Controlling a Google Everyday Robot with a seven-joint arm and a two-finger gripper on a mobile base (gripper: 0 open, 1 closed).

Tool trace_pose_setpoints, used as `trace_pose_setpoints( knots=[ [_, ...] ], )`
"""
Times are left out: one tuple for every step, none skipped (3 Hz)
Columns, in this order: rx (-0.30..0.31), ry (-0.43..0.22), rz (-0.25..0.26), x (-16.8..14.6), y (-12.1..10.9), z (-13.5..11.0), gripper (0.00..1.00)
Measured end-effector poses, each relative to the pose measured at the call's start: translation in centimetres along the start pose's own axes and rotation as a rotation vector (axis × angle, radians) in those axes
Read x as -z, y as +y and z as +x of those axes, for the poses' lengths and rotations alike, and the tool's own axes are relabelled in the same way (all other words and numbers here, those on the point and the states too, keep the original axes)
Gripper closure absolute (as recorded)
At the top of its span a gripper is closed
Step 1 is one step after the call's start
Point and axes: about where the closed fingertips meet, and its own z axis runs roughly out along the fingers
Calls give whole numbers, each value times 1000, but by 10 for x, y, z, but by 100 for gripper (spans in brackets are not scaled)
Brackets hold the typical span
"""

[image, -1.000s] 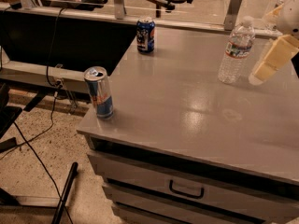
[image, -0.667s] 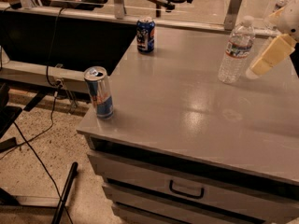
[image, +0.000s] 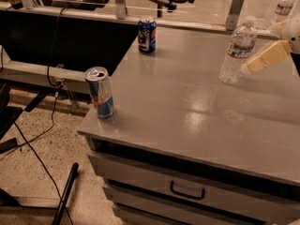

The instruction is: Move water bottle near redbull can

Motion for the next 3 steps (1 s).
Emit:
trace_pose_setpoints(
  knots=[
    [-50,-126,-5,-12,-7,-1,0],
    [-61,-227,-22,-25,-12,-13,0],
    [-48,-328,-32,-45,-16,-35,0]
  ],
)
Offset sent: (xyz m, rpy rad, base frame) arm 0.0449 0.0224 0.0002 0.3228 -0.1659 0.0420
